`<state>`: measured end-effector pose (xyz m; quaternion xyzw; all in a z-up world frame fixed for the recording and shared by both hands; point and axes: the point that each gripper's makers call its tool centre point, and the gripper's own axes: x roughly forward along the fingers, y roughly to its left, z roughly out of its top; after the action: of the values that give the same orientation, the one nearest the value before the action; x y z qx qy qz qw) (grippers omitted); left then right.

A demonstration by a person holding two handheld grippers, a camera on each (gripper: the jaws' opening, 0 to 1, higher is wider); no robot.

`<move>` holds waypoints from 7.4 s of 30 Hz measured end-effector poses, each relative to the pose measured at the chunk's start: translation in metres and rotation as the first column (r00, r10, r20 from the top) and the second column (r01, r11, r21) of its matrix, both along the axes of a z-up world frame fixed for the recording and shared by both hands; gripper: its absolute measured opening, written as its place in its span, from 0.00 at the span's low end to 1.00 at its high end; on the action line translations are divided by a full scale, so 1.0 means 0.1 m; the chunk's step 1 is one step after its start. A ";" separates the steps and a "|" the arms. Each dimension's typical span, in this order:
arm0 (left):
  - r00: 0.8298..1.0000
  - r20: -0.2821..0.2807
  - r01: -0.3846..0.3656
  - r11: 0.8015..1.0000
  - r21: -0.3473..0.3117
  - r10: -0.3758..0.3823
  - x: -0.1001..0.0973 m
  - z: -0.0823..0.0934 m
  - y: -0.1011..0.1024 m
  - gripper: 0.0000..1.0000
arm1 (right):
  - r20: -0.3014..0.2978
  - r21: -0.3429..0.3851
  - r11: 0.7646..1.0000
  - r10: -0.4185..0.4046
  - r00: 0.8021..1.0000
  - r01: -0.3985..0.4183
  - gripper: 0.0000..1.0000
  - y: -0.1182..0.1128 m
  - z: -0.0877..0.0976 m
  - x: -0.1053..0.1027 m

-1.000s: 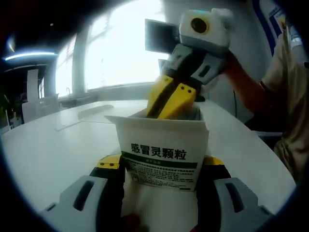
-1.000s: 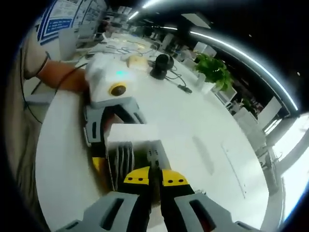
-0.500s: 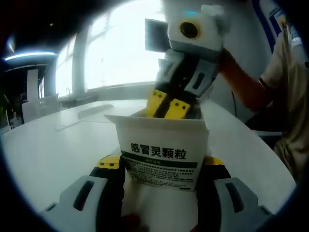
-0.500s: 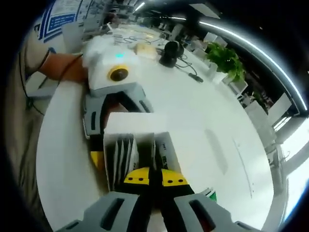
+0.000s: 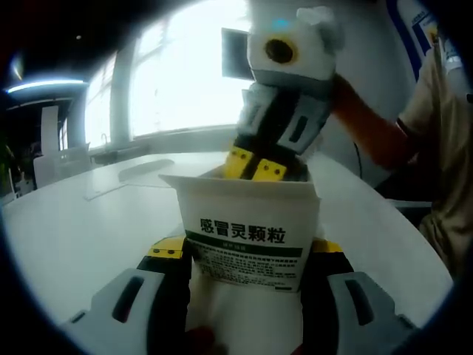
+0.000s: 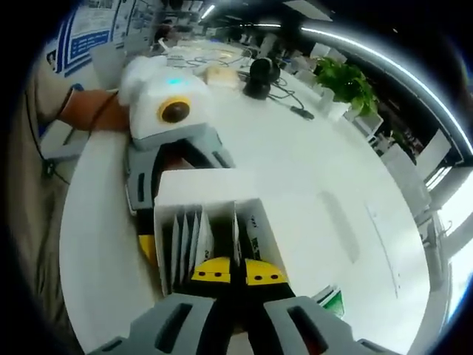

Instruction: Take out ganmaoling bag from box put it on table

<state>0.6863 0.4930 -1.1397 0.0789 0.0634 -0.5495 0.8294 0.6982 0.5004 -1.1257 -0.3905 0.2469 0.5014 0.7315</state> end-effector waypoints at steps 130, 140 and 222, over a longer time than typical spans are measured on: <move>1.000 -0.001 0.001 1.000 0.006 -0.001 -0.01 -0.01 -0.01 0.50 | -0.033 0.478 0.625 -0.690 0.723 0.617 0.10 -1.58 0.25 0.89; 1.000 -0.001 0.001 1.000 0.007 -0.001 -0.01 -0.01 -0.01 0.50 | 0.027 0.496 0.667 -0.653 0.757 0.557 0.00 -1.58 0.38 0.65; 1.000 -0.003 0.008 1.000 0.030 -0.007 -0.02 -0.05 0.00 0.50 | 0.104 0.677 0.630 -0.594 0.798 0.381 0.00 -1.74 0.00 -0.33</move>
<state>0.6844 0.4930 -1.1445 0.0905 0.0726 -0.5517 0.8259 0.6654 0.3263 -1.1260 -0.1176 0.0427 0.2636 0.9565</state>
